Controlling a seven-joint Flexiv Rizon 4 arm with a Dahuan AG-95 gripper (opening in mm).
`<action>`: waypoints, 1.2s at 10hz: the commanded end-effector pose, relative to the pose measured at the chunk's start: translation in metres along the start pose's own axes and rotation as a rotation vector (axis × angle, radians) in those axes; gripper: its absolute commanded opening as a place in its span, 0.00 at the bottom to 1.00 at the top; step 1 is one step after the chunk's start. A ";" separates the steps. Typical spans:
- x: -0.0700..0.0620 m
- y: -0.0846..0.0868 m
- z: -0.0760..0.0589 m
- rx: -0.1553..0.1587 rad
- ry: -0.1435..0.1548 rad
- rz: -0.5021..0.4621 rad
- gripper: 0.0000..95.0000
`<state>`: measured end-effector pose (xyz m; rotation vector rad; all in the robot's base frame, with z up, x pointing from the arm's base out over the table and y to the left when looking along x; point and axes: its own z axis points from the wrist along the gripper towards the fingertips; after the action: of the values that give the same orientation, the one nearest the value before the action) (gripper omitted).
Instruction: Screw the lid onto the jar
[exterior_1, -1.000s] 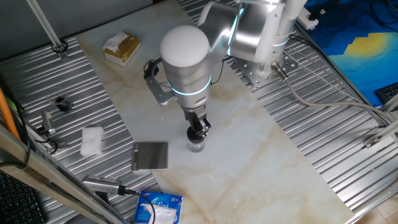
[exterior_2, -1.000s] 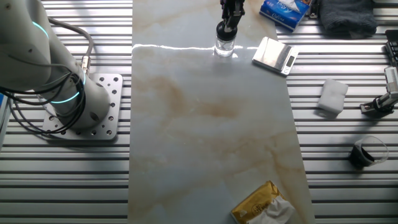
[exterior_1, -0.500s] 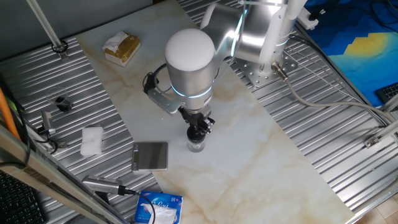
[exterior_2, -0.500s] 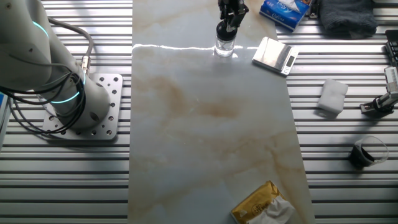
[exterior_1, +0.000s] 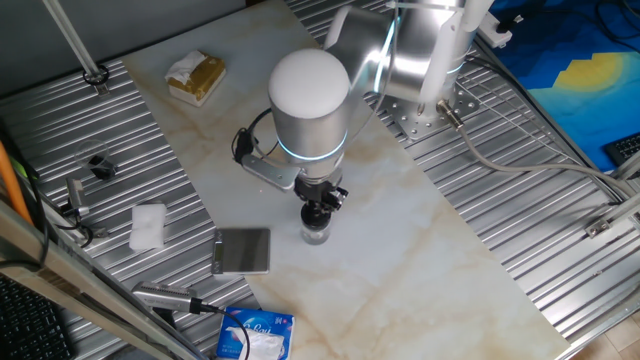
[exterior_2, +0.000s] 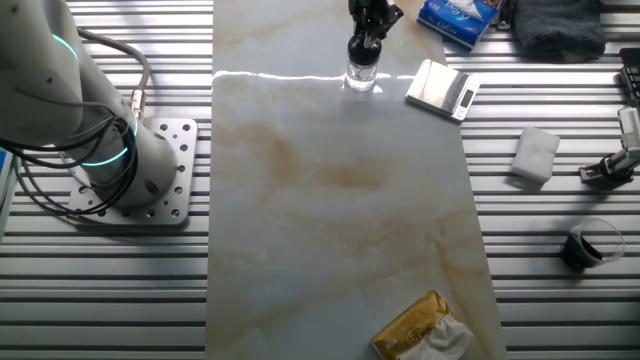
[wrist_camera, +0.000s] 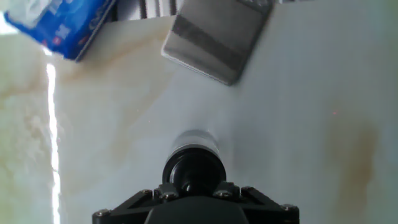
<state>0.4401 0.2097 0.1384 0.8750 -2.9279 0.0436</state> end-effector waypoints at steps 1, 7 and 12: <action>0.000 0.000 -0.001 0.000 -0.004 0.034 0.00; 0.004 0.000 0.002 -0.046 -0.012 0.217 0.00; 0.004 0.000 0.002 -0.054 -0.005 0.324 0.00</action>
<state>0.4372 0.2073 0.1378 0.4019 -3.0252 -0.0146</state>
